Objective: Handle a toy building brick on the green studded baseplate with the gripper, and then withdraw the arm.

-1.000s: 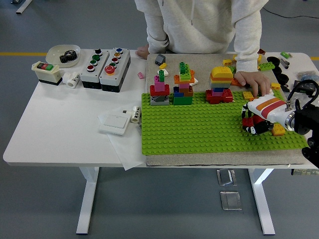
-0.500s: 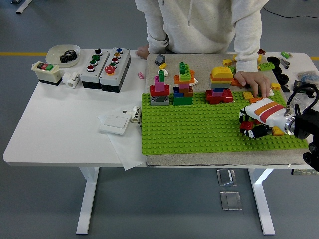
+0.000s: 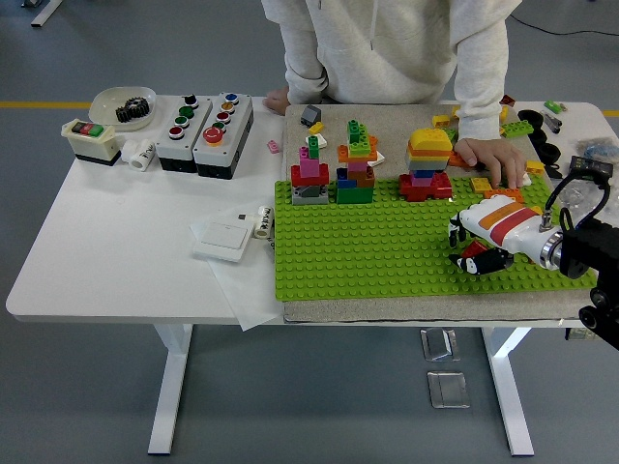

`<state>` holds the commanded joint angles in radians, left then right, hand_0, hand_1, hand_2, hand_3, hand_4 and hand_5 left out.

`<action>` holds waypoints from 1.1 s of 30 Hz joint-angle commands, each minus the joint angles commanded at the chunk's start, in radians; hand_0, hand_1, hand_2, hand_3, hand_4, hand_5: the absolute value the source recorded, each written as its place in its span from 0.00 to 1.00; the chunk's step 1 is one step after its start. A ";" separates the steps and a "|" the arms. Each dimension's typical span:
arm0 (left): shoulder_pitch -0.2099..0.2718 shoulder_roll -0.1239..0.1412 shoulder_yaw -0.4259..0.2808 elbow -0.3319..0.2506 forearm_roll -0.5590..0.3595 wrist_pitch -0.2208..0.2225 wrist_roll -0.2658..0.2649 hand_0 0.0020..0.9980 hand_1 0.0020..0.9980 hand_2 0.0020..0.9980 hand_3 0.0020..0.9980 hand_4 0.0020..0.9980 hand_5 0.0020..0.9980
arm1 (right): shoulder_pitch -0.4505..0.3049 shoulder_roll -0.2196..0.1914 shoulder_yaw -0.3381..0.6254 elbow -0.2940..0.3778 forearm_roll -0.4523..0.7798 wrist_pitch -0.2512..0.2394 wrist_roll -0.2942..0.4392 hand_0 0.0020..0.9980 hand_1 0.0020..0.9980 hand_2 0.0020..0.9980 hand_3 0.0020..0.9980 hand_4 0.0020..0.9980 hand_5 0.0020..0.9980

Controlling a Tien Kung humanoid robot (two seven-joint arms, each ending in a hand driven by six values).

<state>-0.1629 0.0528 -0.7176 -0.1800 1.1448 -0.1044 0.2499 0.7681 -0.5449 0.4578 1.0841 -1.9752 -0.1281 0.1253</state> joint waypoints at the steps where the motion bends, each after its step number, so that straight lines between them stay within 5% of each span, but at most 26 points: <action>1: 0.000 0.000 0.000 0.000 0.000 0.000 0.000 0.81 0.66 0.58 0.53 0.53 0.50 | -0.003 -0.001 0.007 0.006 0.001 -0.003 -0.002 0.38 0.47 0.52 0.51 0.66 0.35; 10: 0.004 0.001 0.001 0.000 0.002 -0.003 -0.001 0.81 0.66 0.58 0.53 0.53 0.50 | -0.037 -0.037 0.087 0.048 0.032 0.019 -0.051 0.39 0.48 0.53 0.52 0.67 0.33; 11: 0.004 0.001 0.001 0.000 0.003 -0.003 0.000 0.81 0.66 0.58 0.53 0.53 0.50 | -0.047 -0.045 0.092 0.057 0.060 0.020 -0.061 0.39 0.48 0.53 0.52 0.67 0.33; 12: 0.004 0.001 0.003 0.000 0.002 -0.004 -0.001 0.81 0.66 0.58 0.53 0.53 0.50 | -0.064 -0.057 0.104 0.073 0.104 0.023 -0.081 0.55 0.61 0.69 0.67 0.93 0.54; 17: 0.005 0.002 0.002 0.000 0.006 -0.005 0.000 0.81 0.66 0.58 0.53 0.53 0.50 | -0.129 -0.093 0.149 0.147 0.300 0.010 -0.153 0.55 0.61 0.69 0.67 0.93 0.54; 18: 0.006 0.002 0.001 0.000 0.007 -0.005 0.000 0.81 0.67 0.58 0.53 0.53 0.49 | -0.140 -0.100 0.157 0.160 0.342 0.003 -0.161 0.66 0.68 0.74 0.78 0.98 0.63; 20: 0.007 0.002 0.000 0.000 0.011 -0.006 0.000 0.81 0.67 0.58 0.53 0.53 0.49 | -0.175 -0.118 0.185 0.208 0.425 -0.018 -0.177 0.66 0.68 0.74 0.78 0.98 0.63; 28: 0.008 0.001 -0.010 0.000 0.023 -0.006 0.003 0.81 0.67 0.58 0.53 0.53 0.50 | -0.241 -0.150 0.208 0.319 0.744 -0.024 -0.179 0.72 0.72 0.77 0.80 0.98 0.67; 33: 0.007 0.001 -0.012 0.000 0.025 -0.005 0.004 0.81 0.67 0.58 0.53 0.53 0.50 | -0.253 -0.139 0.190 0.318 0.902 -0.018 -0.156 0.77 0.75 0.79 0.81 0.96 0.67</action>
<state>-0.1554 0.0541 -0.7294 -0.1800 1.1694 -0.1099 0.2542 0.5151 -0.6844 0.6482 1.4021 -1.0737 -0.1457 -0.0306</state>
